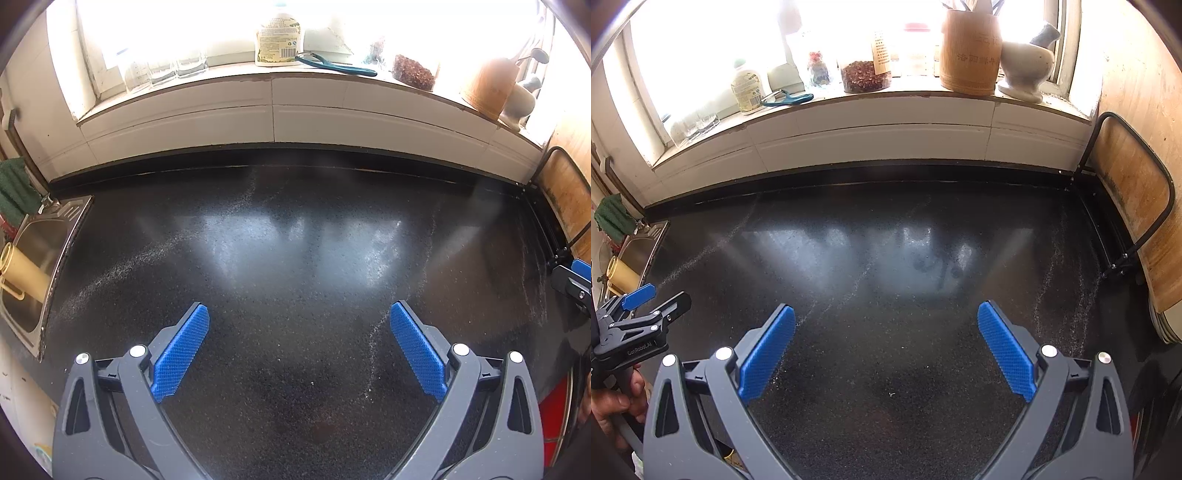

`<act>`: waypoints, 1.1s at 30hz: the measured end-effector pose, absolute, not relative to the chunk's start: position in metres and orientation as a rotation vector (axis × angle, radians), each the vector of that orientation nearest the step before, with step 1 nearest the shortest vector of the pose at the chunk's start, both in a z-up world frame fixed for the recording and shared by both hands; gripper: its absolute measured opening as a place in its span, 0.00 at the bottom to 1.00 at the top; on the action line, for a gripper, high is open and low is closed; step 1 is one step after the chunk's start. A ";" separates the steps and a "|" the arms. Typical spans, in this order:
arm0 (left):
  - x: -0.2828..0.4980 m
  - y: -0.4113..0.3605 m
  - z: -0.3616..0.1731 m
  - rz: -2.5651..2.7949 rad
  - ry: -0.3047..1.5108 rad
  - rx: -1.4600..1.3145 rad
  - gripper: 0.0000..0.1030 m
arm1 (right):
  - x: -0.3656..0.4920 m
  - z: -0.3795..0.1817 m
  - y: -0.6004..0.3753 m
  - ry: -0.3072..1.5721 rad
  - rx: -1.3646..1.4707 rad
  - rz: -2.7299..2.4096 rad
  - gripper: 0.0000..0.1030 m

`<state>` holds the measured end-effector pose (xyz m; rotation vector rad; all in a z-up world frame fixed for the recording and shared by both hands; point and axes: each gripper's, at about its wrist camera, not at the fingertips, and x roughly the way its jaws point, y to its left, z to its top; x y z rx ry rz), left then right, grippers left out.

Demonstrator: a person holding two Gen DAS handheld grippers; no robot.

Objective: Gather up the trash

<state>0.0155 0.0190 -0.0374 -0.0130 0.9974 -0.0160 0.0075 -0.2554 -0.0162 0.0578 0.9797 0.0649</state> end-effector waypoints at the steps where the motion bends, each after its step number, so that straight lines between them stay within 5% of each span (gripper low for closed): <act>1: 0.016 0.019 -0.037 -0.015 0.996 -0.012 0.93 | 0.008 -0.016 -0.256 0.981 0.059 0.066 0.93; 33: 0.013 0.021 -0.036 -0.014 0.997 -0.010 0.93 | 0.012 -0.015 -0.253 0.980 0.062 0.076 0.93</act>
